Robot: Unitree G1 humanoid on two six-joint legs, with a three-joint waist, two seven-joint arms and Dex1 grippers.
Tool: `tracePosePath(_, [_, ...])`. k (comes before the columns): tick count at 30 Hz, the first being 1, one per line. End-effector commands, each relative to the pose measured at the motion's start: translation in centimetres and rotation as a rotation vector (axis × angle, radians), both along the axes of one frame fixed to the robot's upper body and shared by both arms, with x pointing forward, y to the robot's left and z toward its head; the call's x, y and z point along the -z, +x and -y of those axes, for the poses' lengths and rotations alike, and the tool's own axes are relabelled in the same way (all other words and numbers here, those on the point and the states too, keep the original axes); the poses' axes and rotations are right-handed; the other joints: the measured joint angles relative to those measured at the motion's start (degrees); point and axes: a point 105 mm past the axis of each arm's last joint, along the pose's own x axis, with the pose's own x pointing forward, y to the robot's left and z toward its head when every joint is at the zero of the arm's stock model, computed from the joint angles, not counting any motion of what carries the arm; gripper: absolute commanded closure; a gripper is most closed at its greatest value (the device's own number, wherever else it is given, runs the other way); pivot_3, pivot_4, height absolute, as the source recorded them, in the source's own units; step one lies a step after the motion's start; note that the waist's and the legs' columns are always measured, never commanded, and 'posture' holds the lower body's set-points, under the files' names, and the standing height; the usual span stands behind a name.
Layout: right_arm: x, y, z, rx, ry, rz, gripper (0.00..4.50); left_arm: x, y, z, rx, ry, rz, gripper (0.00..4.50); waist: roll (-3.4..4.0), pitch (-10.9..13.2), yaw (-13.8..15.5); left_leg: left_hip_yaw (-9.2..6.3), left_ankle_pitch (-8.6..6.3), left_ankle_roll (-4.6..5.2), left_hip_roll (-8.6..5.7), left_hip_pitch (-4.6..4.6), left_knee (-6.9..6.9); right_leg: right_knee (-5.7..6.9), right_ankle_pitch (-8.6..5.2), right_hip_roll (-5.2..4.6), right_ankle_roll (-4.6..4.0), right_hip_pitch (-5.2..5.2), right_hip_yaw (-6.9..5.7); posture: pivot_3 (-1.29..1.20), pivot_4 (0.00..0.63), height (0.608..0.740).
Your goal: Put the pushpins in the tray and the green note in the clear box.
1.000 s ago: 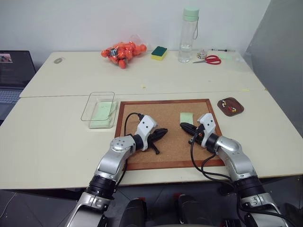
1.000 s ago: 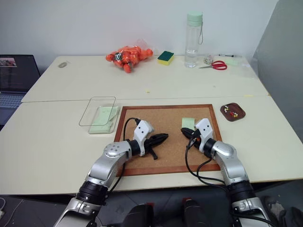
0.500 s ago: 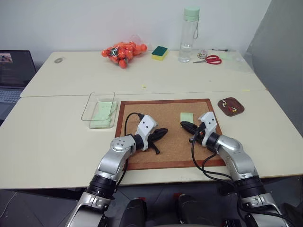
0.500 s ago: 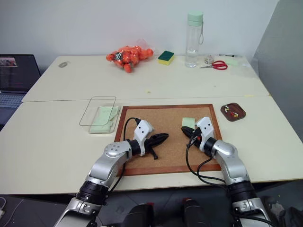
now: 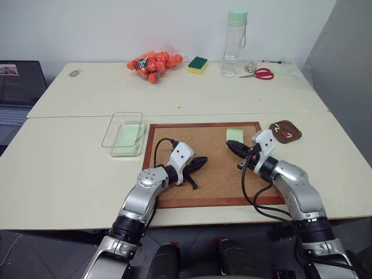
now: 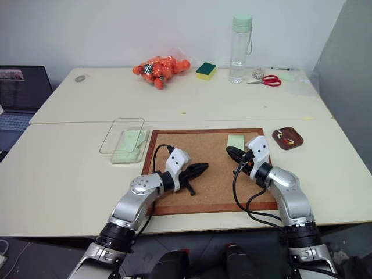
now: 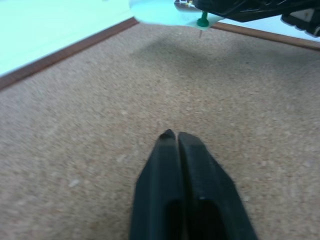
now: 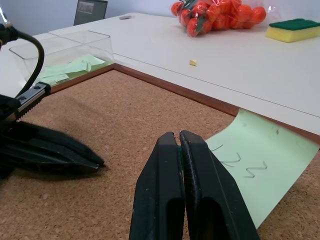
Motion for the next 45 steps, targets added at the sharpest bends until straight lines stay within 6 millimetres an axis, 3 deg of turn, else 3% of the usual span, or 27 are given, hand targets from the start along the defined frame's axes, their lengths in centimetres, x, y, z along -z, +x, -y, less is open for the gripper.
tracePosePath(1, [-1.5,-0.5,0.3,-0.029,0.012,0.034,4.5,-3.1,1.0,-0.4,0.065,0.119,0.249,3.47,-0.04,0.02,0.03,0.0,0.0,0.0,-0.01,-0.02,-0.01,0.0,0.0,0.01,0.0,-0.03,-0.01,0.0,0.15,0.74])
tracePosePath(7, [-1.9,-0.7,0.2,-0.041,0.005,0.038,4.5,-4.9,1.9,-0.4,0.107,0.23,0.485,2.29,-0.04,0.03,0.19,0.04,0.0,0.0,-0.02,-0.04,-0.02,-0.03,0.0,0.0,0.0,-0.04,0.03,0.0,0.15,0.74])
tracePosePath(12, [-2.0,-1.8,-0.7,-0.109,-0.008,0.021,4.5,-5.4,1.6,0.7,0.235,0.403,0.763,2.29,-0.06,0.04,0.33,-0.02,0.0,0.0,-0.03,-0.08,-0.05,-0.05,0.0,0.03,-0.01,-0.06,-0.05,0.0,0.15,0.74])
tracePosePath(17, [-1.9,-2.3,-1.0,-0.139,-0.019,0.007,4.5,-6.2,1.8,1.3,0.28,0.448,0.935,2.29,-0.09,0.06,0.51,0.03,0.0,0.0,-0.02,-0.09,-0.01,-0.05,0.01,-0.02,0.01,-0.06,0.01,0.0,0.15,0.74])
tracePosePath(28, [-2.0,-3.2,-2.4,-0.201,-0.01,-0.014,4.5,-5.3,1.6,2.3,0.364,0.474,1.002,2.29,-0.1,0.07,0.55,0.0,0.0,0.0,-0.08,-0.12,-0.01,-0.04,0.01,0.01,0.01,-0.08,-0.07,0.0,0.15,0.74])
tracePosePath(36, [-1.8,-3.4,-2.9,-0.217,-0.008,-0.02,4.5,-5.9,1.3,3.3,0.382,0.456,1.06,2.29,-0.11,0.07,0.55,-0.01,0.0,0.0,-0.13,-0.13,-0.01,-0.03,0.01,0.01,0.01,-0.08,-0.09,0.0,0.15,0.74])
tracePosePath(45, [-2.0,-3.4,-3.2,-0.223,0.007,-0.016,4.5,-4.9,1.1,3.2,0.411,0.478,1.039,3.84,-0.11,0.07,0.53,-0.01,0.0,0.0,-0.13,-0.13,-0.01,-0.03,0.01,0.01,0.01,-0.08,-0.1,0.0,0.15,0.74])
